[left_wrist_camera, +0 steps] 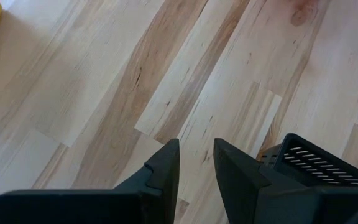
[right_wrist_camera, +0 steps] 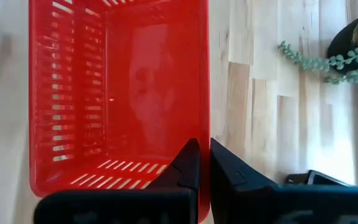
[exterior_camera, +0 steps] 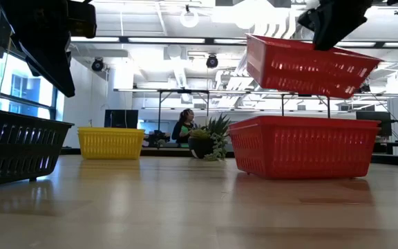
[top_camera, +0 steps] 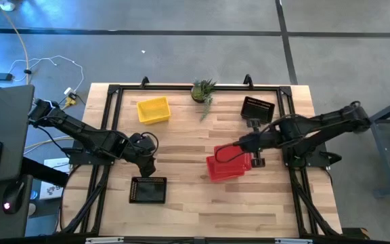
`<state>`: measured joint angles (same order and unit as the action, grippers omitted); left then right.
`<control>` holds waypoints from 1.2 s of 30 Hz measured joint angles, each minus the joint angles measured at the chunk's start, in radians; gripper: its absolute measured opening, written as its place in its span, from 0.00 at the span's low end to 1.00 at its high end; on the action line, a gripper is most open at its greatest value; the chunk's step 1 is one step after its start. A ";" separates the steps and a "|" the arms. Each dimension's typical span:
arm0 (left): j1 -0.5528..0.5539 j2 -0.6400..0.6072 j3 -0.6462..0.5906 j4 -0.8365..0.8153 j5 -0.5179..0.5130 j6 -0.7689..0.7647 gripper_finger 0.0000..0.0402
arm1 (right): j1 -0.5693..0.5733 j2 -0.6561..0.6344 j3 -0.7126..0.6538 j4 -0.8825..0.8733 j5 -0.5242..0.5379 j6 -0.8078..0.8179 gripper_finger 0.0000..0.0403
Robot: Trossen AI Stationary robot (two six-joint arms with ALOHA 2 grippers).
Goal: Stack baskets by color
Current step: Stack the bottom red bin on top of the top red bin on the table
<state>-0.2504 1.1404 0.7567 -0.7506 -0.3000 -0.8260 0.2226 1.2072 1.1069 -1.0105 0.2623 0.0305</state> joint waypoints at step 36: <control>0.000 0.000 0.000 0.000 0.002 0.018 0.21 | -0.269 0.157 -0.074 0.175 -0.492 -0.129 0.00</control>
<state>-0.2503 1.1404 0.7567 -0.7506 -0.2985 -0.8082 -0.0460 1.3641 1.0325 -0.8356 -0.2299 -0.0985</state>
